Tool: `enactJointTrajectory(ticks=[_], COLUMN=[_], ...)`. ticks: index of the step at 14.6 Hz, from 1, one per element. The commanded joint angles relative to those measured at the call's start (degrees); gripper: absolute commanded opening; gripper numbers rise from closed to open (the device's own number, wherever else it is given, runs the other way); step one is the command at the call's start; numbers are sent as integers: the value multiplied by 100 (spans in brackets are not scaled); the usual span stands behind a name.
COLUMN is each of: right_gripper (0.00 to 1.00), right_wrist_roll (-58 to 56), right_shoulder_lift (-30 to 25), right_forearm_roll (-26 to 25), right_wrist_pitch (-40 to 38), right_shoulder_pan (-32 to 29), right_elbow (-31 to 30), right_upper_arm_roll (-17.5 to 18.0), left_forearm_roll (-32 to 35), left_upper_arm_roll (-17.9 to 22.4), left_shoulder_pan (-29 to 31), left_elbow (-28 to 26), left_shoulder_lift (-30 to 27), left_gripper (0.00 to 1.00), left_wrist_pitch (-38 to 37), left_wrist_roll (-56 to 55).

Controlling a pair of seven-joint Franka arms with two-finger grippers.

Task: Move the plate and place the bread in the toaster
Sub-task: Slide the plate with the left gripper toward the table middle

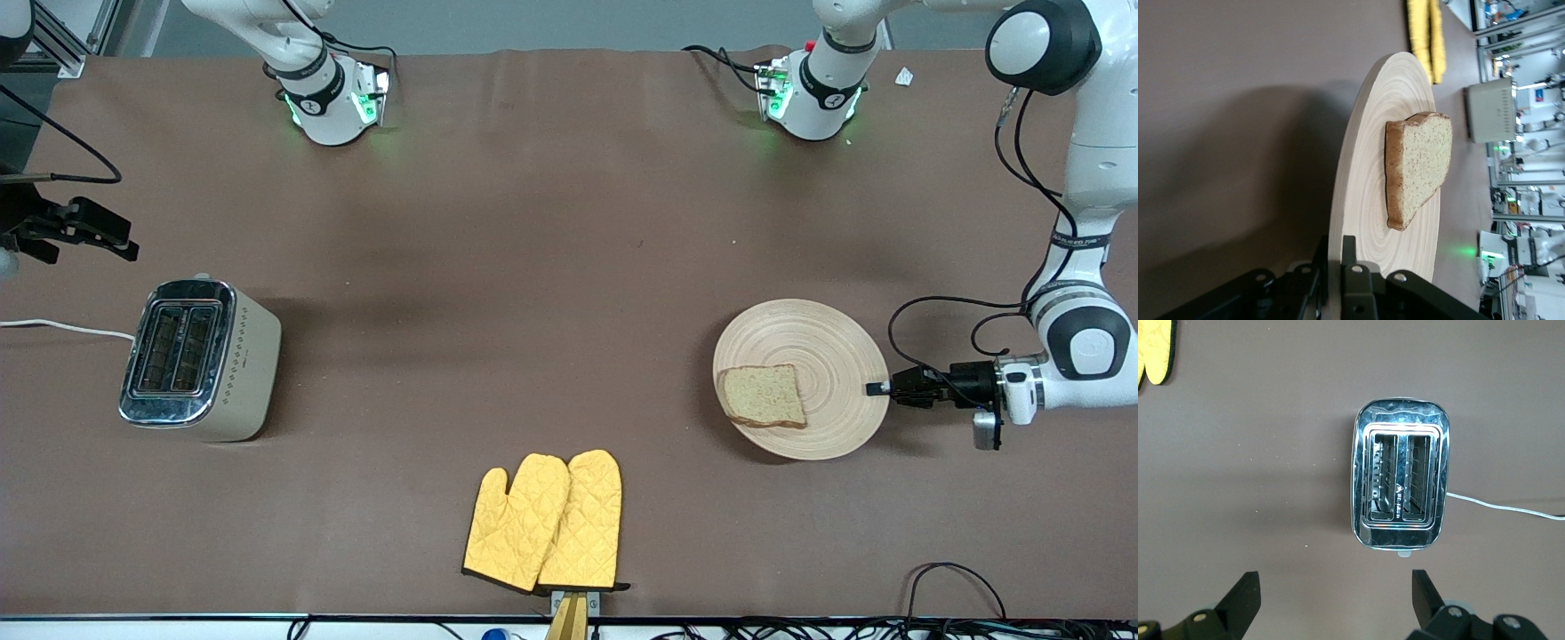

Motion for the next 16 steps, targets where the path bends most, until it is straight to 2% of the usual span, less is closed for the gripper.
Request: enactJointTrajectory(ticks=[1, 6, 8, 11, 16], right_gripper=[100, 100, 100, 100, 100], right_wrist_roll=[-116, -55, -55, -55, -125], right_shoulder_lift=[-54, -54, -54, -54, -36], right_forearm_roll=[-81, -20, 6, -3, 128], right_wrist_pitch=[3, 11, 20, -15, -6], right_shoulder_pan=[-20, -37, -55, -55, -108], right_elbow=[-42, -42, -42, -59, -156], right_upper_arm_roll=[10, 1, 10, 1, -7], left_forearm_roll=[-133, -334, -519, -879, -1082], left_upper_arm_roll=[-392, -1288, -1683, -2317, -2380], left_shoulder_pan=[20, 28, 28, -85, -1235], left_elbow=[4, -829, -1347, -1814, -1868], left_shoulder_lift=[-192, -526, -614, -544, -403], left_gripper=[0, 0, 0, 0, 0], left_wrist_pitch=[-230, 524, 1295, 2448, 3381], left_wrist_roll=[-365, -612, -612, -621, -867])
